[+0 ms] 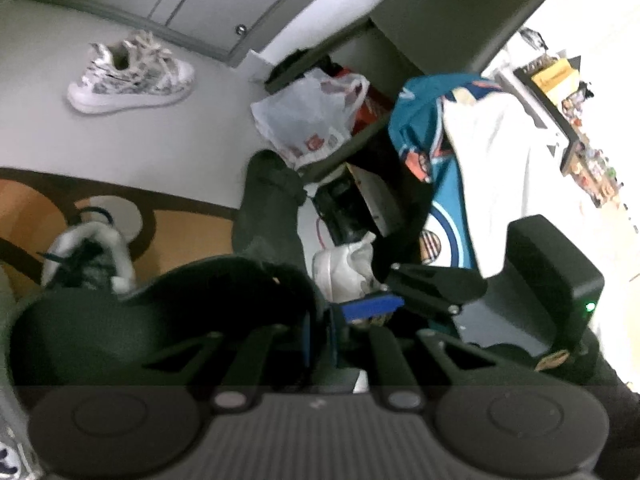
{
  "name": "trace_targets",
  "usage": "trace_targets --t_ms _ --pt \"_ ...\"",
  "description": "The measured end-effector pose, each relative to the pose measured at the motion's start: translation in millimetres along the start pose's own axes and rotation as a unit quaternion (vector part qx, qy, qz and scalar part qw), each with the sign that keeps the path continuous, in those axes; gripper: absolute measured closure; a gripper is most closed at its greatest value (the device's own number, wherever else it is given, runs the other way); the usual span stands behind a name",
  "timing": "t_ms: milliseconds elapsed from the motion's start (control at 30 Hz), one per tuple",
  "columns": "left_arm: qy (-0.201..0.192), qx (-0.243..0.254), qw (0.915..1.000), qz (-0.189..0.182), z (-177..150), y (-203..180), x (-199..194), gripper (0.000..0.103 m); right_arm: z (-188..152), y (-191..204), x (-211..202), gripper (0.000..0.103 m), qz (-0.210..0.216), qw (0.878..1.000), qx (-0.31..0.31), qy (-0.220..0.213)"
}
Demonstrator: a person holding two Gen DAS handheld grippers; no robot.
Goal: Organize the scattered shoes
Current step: 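Lift the black slide sandal with the left tool and carry it over the mat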
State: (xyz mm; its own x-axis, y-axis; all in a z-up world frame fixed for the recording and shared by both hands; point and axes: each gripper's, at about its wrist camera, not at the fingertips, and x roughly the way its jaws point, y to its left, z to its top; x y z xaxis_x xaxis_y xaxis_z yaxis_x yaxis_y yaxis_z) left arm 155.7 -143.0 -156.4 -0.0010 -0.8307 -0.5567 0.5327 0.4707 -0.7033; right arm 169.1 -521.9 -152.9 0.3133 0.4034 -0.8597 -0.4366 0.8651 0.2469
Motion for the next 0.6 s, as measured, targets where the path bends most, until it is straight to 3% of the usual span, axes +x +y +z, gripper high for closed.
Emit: trace_targets --t_ms 367,600 --pt "0.042 0.046 0.9978 -0.02 17 -21 60 0.094 -34 -30 -18 0.002 -0.046 0.995 0.084 -0.016" --pt "0.062 0.048 0.9962 -0.038 19 -15 88 0.094 -40 -57 -20 0.002 -0.085 0.99 0.115 -0.02"
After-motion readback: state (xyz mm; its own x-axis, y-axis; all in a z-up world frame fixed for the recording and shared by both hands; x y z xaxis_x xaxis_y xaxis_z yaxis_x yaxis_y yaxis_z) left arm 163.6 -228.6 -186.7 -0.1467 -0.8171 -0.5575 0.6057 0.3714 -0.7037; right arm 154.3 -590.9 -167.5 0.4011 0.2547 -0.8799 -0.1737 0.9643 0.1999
